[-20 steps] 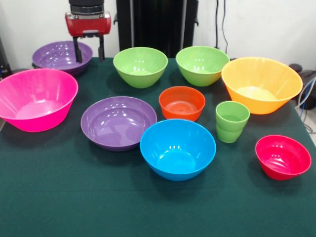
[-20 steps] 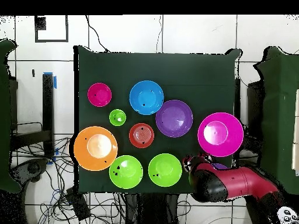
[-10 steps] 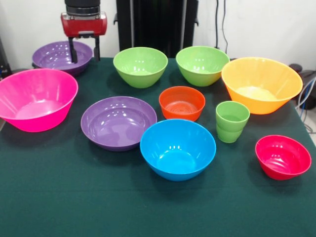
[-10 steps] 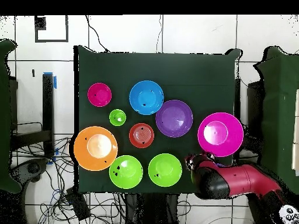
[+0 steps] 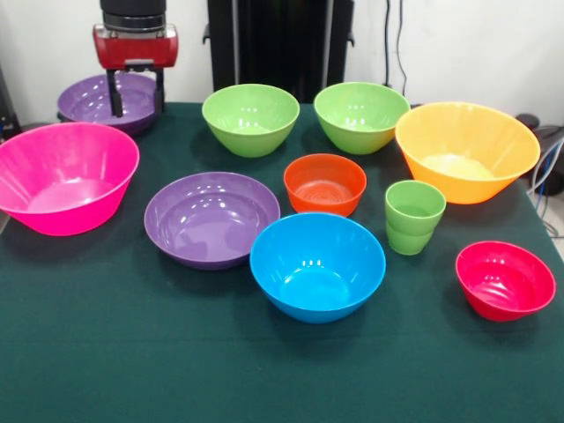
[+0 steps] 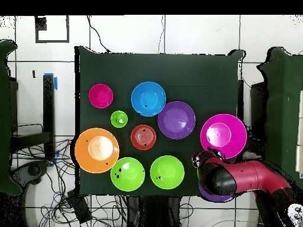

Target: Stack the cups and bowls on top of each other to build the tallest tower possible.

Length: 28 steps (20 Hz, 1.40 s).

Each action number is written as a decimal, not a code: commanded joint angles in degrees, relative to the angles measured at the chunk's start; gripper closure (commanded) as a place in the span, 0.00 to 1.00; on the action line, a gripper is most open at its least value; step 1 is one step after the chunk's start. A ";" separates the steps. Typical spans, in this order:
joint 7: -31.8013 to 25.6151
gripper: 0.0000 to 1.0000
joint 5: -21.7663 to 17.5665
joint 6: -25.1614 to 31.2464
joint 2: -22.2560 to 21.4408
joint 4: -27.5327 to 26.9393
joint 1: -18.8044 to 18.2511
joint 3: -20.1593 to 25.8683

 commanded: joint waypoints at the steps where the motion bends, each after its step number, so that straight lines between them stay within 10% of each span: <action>1: -12.73 0.00 -2.36 5.52 3.08 -4.41 0.41 4.89; 28: -5.65 0.00 -5.95 0.95 1.35 -3.54 2.84 1.50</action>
